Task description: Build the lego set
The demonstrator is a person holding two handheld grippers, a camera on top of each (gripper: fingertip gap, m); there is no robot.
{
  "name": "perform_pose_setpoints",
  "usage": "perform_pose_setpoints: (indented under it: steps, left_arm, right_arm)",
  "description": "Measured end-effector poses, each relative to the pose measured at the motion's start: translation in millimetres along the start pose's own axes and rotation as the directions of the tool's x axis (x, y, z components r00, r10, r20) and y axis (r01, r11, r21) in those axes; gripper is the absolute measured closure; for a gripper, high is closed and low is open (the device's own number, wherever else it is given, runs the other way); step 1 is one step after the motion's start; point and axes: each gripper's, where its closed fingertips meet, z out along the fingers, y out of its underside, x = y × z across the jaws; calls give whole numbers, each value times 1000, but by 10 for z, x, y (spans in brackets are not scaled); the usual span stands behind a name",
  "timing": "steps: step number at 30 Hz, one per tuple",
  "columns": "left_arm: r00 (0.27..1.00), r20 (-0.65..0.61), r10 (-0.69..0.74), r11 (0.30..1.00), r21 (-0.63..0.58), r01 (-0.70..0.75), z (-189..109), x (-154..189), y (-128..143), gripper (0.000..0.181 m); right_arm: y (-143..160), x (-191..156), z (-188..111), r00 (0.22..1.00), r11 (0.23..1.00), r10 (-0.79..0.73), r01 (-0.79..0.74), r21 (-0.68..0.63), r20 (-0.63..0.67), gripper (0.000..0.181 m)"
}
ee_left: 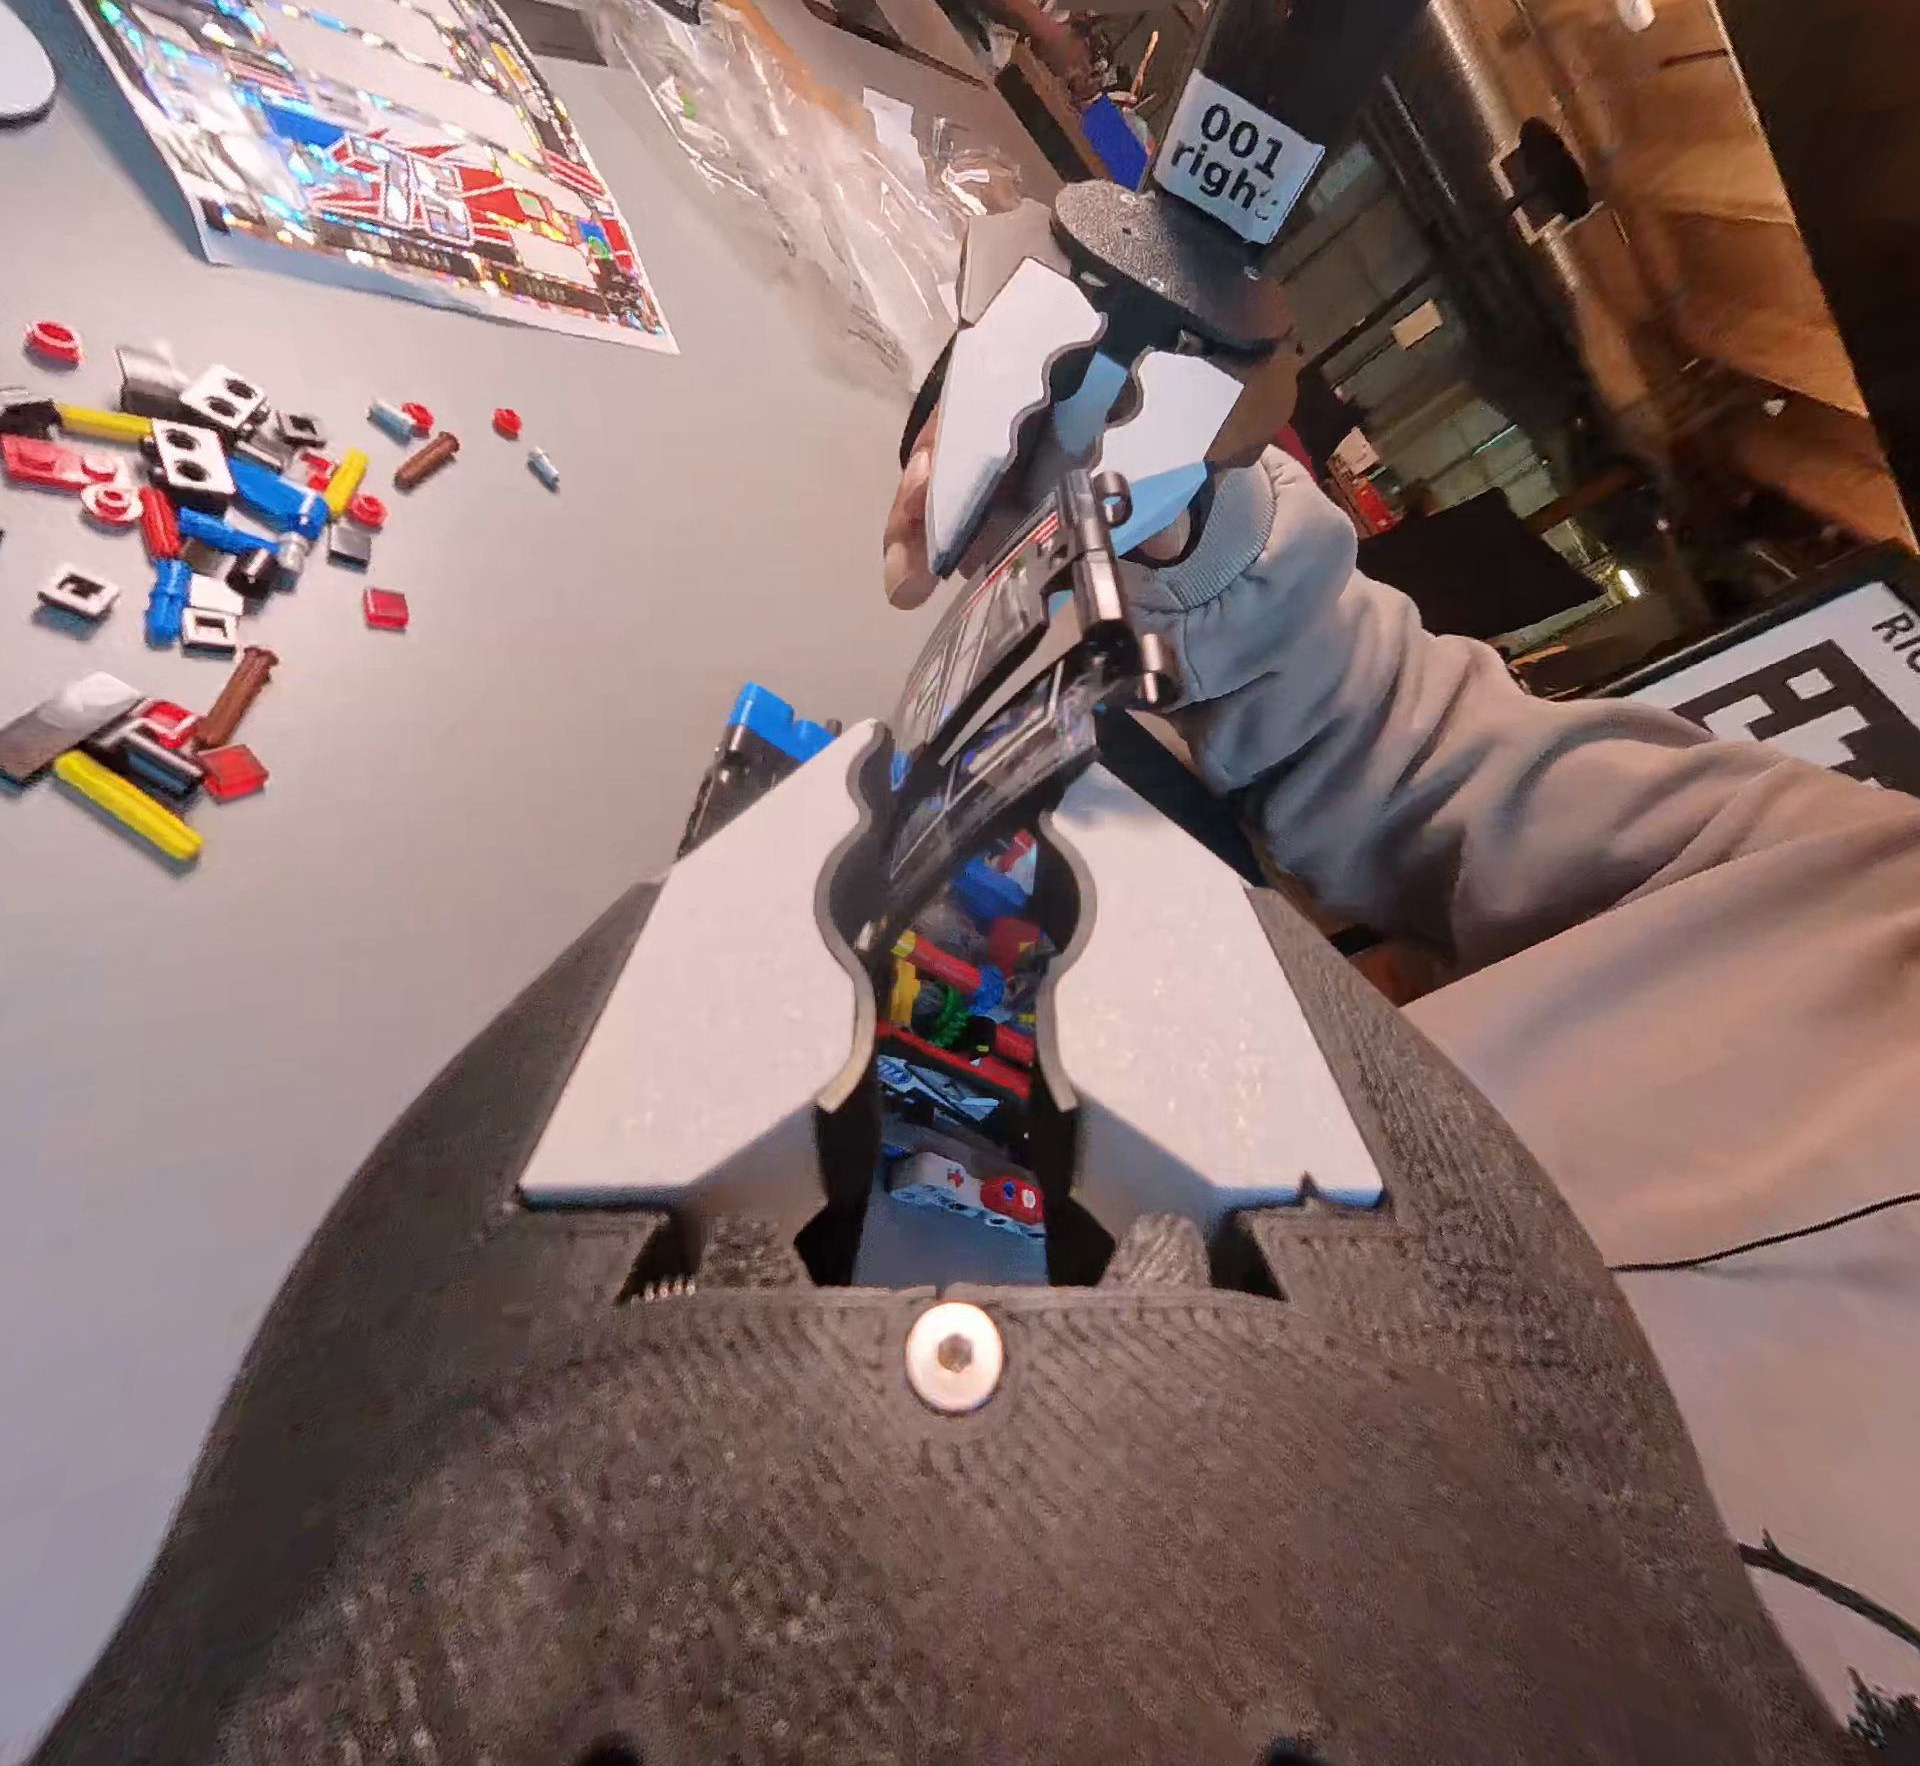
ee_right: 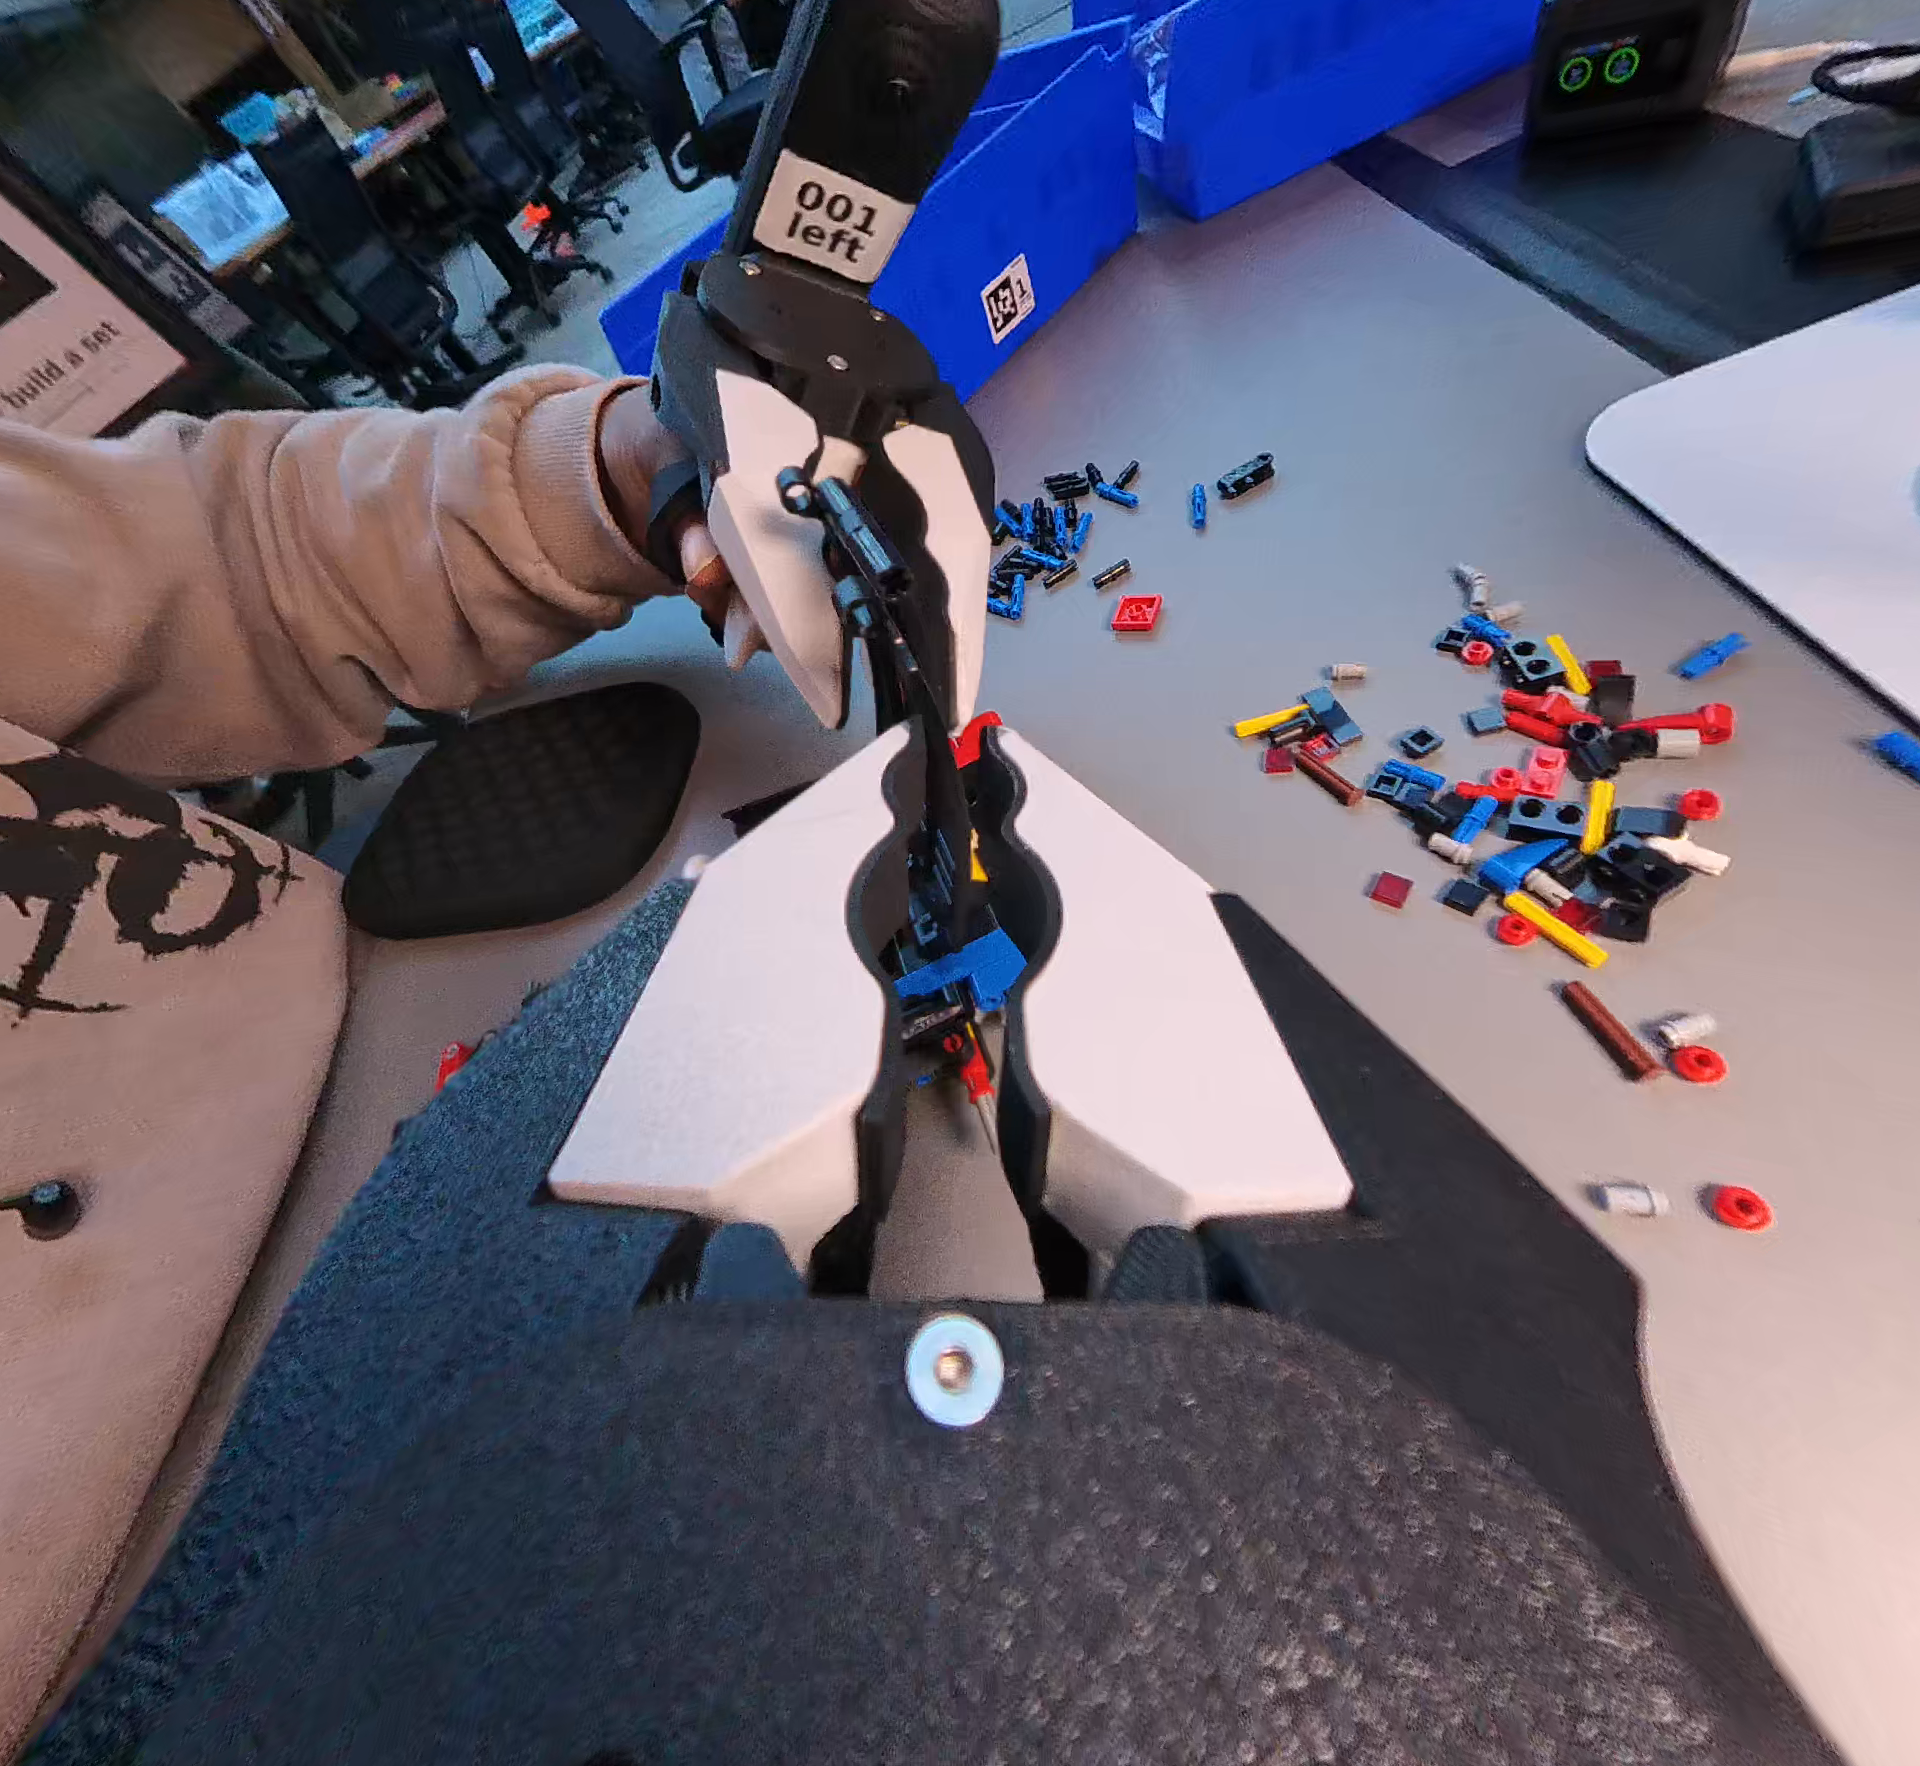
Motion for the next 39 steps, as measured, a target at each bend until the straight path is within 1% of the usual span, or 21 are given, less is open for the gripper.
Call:
perform_pose_setpoints:
  steps: [2,3,4,6,7,9,10,13,15,17,19,20,27,29,36,39]
  left_arm:
    - [998,63,17,1000,1,-17,-13,-104,22,152]
    - [996,84,35,999,2,-35,-27,-125,27,150]
    - [993,103,50,999,2,-50,-44,-134,31,146]
    - [986,130,100,995,6,-101,-100,-95,33,132]
    - [980,145,137,990,11,-140,-140,-62,37,127]
    - [953,210,220,975,-3,-224,-226,-74,83,115]
    - [934,249,256,966,-21,-259,-253,-114,123,111]
    - [901,305,309,951,-66,-304,-204,-235,232,99]
    - [891,317,326,945,-103,-310,-113,-316,288,95]
    - [863,341,373,927,-170,-333,-47,-419,360,96]
    - [843,339,416,906,-227,-356,4,-469,442,100]
    - [840,336,427,901,-238,-363,17,-483,467,102]
    - [869,289,402,913,-201,-355,48,-485,460,114]
    - [875,278,396,916,-188,-355,50,-490,450,118]
    - [901,209,379,922,-172,-348,93,-469,457,119]
    - [909,186,372,924,-164,-345,104,-463,454,120]
  right_arm:
    - [4,74,29,997,997,78,-78,0,-5,169]
    - [0,83,33,994,994,110,-110,6,1,171]
    - [4,93,29,992,992,127,-127,8,-3,168]
    - [10,71,-39,993,993,120,-120,9,-23,160]
    - [25,74,-104,993,995,102,-102,6,-62,160]
    - [157,113,-238,982,997,51,-62,-55,-184,160]
    - [252,87,-274,976,994,39,-61,-96,-214,159]
    - [562,-96,-208,969,964,136,-178,-197,-206,156]
    - [712,-140,-130,965,948,150,-203,-246,-217,156]
    - [785,-154,-85,962,940,167,-221,-260,-215,160]
    - [769,-190,-91,957,937,229,-266,-228,-177,171]
    - [782,-179,-105,952,933,257,-289,-215,-167,171]
    - [797,-175,-129,885,879,465,-461,-122,2,171]
    - [803,-176,-133,864,863,501,-494,-107,44,171]
    - [813,-190,-150,789,806,591,-586,-82,169,171]
    - [803,-198,-147,742,766,636,-640,-59,211,170]
